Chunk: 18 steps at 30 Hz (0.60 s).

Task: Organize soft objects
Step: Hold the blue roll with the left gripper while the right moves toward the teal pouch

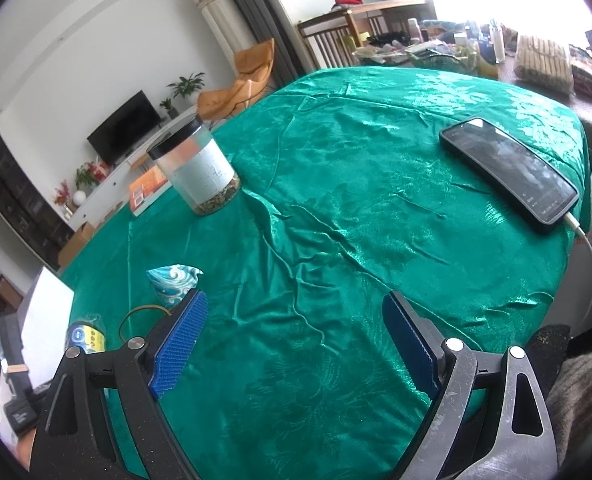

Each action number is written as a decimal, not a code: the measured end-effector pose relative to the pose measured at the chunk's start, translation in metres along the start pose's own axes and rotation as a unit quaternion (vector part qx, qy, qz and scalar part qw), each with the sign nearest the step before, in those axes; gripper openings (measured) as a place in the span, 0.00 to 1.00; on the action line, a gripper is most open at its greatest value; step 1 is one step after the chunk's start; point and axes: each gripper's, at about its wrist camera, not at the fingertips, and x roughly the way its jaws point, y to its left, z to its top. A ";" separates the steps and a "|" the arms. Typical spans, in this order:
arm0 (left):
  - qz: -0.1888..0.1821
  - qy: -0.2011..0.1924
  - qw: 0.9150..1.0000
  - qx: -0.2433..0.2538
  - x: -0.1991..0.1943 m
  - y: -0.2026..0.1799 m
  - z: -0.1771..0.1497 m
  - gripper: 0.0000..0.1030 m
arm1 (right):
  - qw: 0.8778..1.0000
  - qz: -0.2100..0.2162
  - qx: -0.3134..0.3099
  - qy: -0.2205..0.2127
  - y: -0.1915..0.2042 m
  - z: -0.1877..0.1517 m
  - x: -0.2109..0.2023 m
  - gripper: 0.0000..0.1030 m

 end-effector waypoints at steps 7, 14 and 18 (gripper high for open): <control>0.012 -0.018 1.000 0.016 0.003 -0.005 -0.004 1.00 | 1.000 0.002 0.000 0.008 0.000 0.001 0.003 0.88; 0.012 -0.018 1.000 0.016 0.001 -0.004 -0.004 1.00 | 1.000 0.004 0.003 0.016 0.000 0.000 0.007 0.88; 0.012 -0.018 1.000 0.016 0.001 -0.004 -0.004 1.00 | 1.000 0.005 0.005 0.017 0.000 0.000 0.007 0.88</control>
